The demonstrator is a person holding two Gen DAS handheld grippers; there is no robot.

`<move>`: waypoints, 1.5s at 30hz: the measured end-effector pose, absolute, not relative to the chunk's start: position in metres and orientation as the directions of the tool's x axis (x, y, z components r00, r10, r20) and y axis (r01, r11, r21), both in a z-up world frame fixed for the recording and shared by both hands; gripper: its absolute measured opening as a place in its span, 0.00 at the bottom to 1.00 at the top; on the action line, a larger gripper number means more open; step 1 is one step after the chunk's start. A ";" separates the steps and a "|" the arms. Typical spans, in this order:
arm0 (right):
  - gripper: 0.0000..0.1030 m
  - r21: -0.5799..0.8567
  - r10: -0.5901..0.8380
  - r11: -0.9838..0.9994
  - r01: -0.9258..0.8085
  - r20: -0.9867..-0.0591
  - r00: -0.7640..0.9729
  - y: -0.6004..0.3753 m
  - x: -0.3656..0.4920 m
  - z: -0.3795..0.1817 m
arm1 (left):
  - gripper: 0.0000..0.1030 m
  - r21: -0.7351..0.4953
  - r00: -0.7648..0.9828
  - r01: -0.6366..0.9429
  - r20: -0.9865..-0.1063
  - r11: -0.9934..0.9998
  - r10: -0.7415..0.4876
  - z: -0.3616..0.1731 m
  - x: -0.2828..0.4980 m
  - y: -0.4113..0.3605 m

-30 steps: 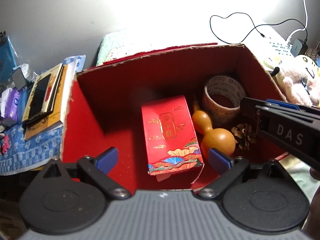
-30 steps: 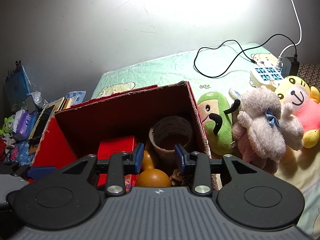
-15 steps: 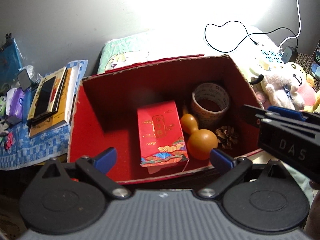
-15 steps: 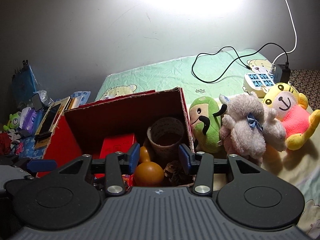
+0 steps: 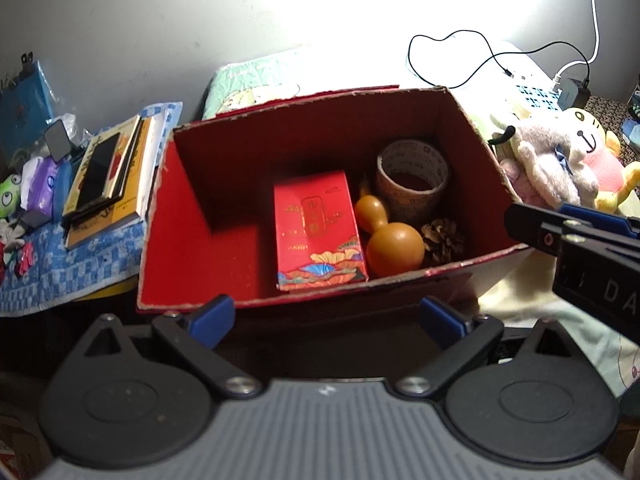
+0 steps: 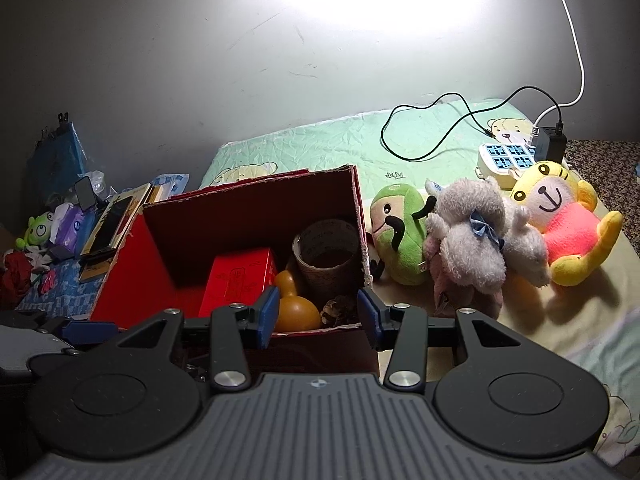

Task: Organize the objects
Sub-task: 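Move the right gripper down to the red-and-white cord ornament, then close the right gripper on the cord ornament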

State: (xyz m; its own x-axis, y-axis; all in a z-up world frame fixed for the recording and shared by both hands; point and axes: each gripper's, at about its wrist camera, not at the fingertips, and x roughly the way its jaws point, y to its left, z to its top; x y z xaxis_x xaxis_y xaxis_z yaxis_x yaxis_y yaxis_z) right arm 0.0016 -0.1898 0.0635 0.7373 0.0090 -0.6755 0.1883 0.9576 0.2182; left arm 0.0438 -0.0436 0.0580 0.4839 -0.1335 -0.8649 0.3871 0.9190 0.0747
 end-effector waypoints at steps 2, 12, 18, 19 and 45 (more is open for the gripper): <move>0.45 0.227 0.018 0.955 0.189 -0.682 0.731 -0.190 -0.001 0.062 | 0.96 0.062 0.473 0.391 -0.870 0.918 -0.143 0.057 0.039 -0.042; 0.45 0.244 0.034 0.948 0.206 -0.718 0.695 -0.183 -0.013 0.042 | 0.96 0.063 0.420 0.392 -0.900 0.918 -0.117 0.032 0.025 -0.037; 0.45 0.251 0.049 0.943 0.220 -0.757 0.651 -0.180 -0.016 0.025 | 0.96 0.063 0.382 0.406 -0.918 0.912 -0.107 0.014 0.020 -0.038; 0.45 0.254 0.053 0.941 0.223 -0.763 0.645 -0.180 -0.017 0.022 | 0.96 0.062 0.375 0.406 -0.921 0.912 -0.105 0.010 0.020 -0.038; 0.45 0.356 0.232 0.920 0.162 -0.830 0.506 -0.150 -0.009 -0.011 | 0.97 0.039 0.342 0.330 -0.936 0.943 -0.080 -0.011 0.008 0.002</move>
State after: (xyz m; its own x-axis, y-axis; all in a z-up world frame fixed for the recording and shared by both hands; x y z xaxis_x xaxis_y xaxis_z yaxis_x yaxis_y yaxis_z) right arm -0.0090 -0.1504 -0.0115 0.5064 0.2322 -0.8304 0.1619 0.9203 0.3561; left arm 0.0083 0.0018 -0.0113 0.3417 -0.0805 -0.9364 0.3296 0.9433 0.0392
